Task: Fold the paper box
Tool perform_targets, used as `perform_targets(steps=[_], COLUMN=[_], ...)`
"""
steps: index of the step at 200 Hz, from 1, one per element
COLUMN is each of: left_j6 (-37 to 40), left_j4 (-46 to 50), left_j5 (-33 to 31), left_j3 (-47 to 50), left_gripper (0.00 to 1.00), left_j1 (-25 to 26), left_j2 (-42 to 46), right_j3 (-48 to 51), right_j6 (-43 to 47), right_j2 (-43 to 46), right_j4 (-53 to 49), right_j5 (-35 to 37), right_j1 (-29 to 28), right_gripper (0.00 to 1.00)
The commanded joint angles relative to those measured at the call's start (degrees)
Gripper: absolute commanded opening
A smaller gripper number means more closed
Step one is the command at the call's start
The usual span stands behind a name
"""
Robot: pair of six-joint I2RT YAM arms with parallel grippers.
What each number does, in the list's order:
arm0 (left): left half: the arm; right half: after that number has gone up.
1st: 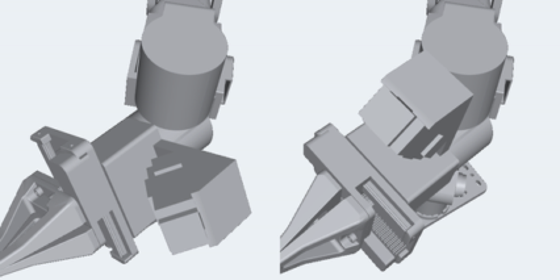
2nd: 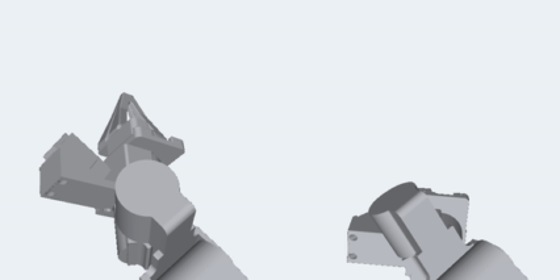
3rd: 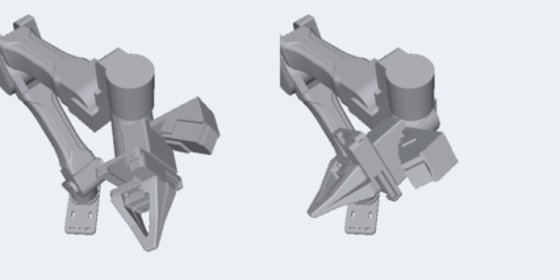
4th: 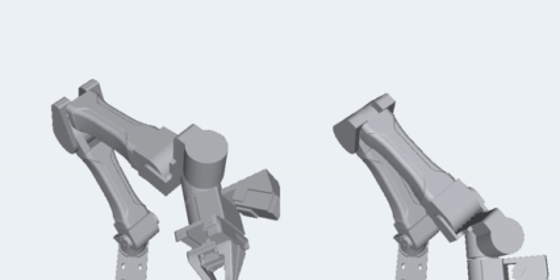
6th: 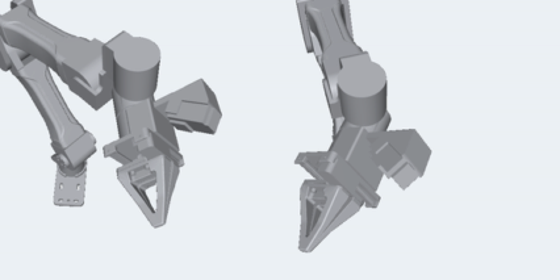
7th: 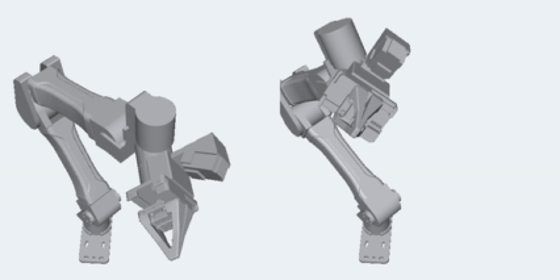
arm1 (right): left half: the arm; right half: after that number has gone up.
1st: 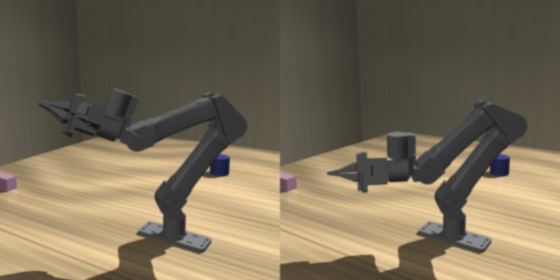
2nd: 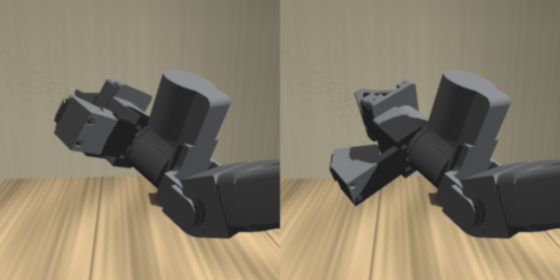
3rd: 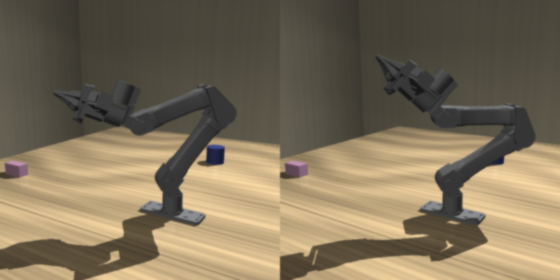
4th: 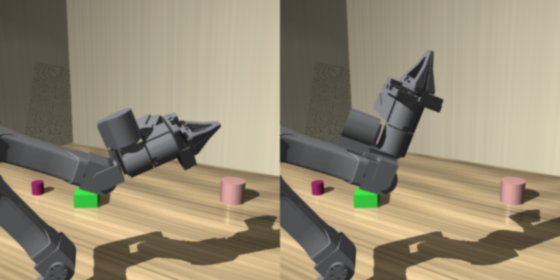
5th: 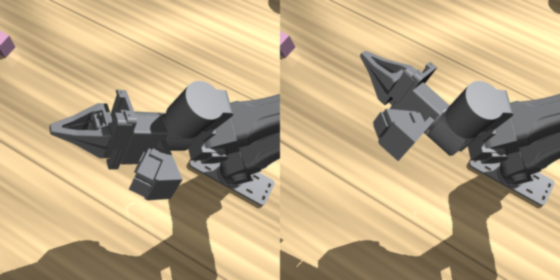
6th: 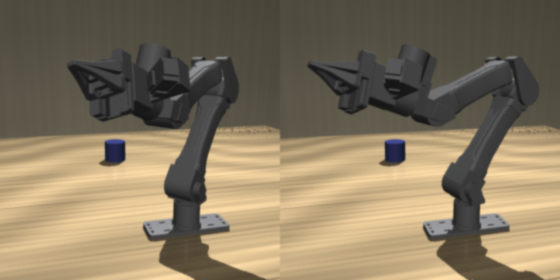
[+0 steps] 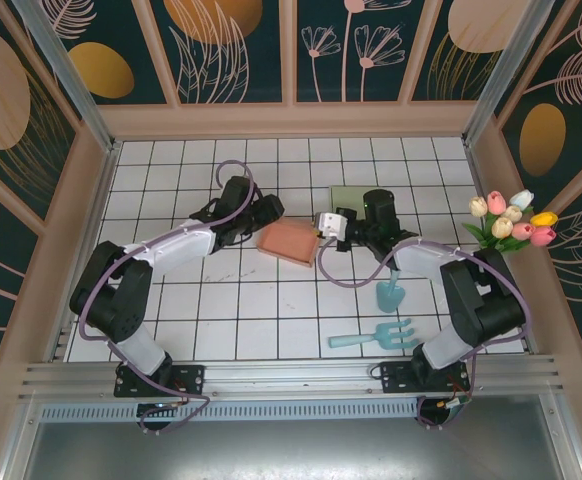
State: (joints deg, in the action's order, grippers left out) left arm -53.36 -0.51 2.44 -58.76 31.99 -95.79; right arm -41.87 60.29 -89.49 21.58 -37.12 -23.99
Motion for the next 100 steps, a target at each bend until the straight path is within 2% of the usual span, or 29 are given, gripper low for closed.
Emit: perform_targets(steps=[1, 74, 100], left_j6=[2.0, -1.6, -1.0], left_j4=[-2.4, -9.5, -8.6], left_j5=[0.5, 6.3, 5.1], left_j3=[2.7, 6.2, 6.1], left_gripper=[0.65, 0.58, 0.58], left_j1=[0.9, 1.0, 1.3], left_j2=[-0.4, -1.3, -1.3], right_j3=[-1.6, -0.2, 0.1], right_j6=[1.0, -0.7, -0.7], right_j2=[-1.4, -1.2, -1.0], right_j4=[-3.8, -4.4, -5.0], right_j5=[5.4, 12.3, 15.1], right_j1=[-1.0, -3.7, -4.7], right_gripper=[0.09, 0.10, 0.12])
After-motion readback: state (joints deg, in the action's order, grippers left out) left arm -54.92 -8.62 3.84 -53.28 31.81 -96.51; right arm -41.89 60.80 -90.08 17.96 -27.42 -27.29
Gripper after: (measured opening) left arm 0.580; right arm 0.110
